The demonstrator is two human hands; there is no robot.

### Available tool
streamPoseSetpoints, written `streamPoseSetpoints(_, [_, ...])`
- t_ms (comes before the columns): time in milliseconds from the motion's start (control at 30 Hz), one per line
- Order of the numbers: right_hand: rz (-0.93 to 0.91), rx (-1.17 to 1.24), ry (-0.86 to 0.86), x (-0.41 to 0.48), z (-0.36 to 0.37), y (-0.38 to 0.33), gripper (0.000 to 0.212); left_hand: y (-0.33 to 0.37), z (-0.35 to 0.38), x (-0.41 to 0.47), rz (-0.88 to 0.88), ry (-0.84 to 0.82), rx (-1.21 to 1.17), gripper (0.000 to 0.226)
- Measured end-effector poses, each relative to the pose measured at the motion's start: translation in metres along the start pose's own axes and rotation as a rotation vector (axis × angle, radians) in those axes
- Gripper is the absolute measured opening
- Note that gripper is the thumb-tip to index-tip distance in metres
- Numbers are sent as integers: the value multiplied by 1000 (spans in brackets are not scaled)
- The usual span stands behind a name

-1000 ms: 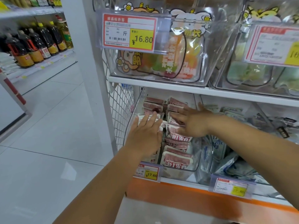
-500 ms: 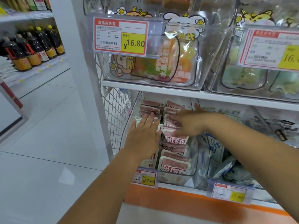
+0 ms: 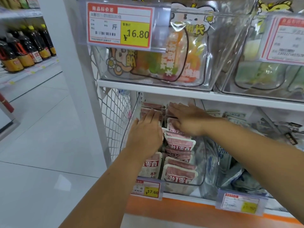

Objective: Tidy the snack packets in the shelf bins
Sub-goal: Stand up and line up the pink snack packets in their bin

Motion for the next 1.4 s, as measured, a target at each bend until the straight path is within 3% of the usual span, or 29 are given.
streamPoseSetpoints(100, [-115, 197, 112, 10, -7, -15, 55, 0, 0, 4, 12, 37, -19, 50])
streamPoseSetpoints(167, [-130, 247, 67, 24, -6, -18, 56, -3, 3, 3, 17, 48, -34, 51])
streamPoseSetpoints(267, [-88, 168, -48, 43, 4, -16, 54, -6, 4, -1, 46, 62, 6, 53])
streamPoseSetpoints(533, [-132, 21, -71, -4, -18, -4, 46, -4, 2, -1, 81, 50, 62, 52])
streamPoseSetpoints(700, [-19, -32, -117, -3, -6, -3, 53, -3, 2, -2, 43, 40, 58, 51])
streamPoseSetpoints(867, [-68, 75, -26, 2, -2, -3, 55, -2, 1, 1, 58, 51, 31, 54])
streamPoseSetpoints(1100, [-13, -29, -139, 6, -9, 5, 50, -7, 9, 15, 28, -24, 112, 53])
streamPoseSetpoints(1300, [71, 360, 292, 17, -19, 12, 26, -2, 1, 10, 40, 10, 63, 52])
streamPoseSetpoints(1400, [107, 328, 225, 40, -11, 17, 20, -3, 0, 8, 33, 12, 65, 53])
Point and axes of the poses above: each hand's wrist, its own x-axis towards the middle knuckle, its own z-axis out of the palm, y = z × x, the point moved 4 cm from there along x, towards the middle knuckle, and after that the axes turned 10 degrees about -z, right-handed, at the moved point
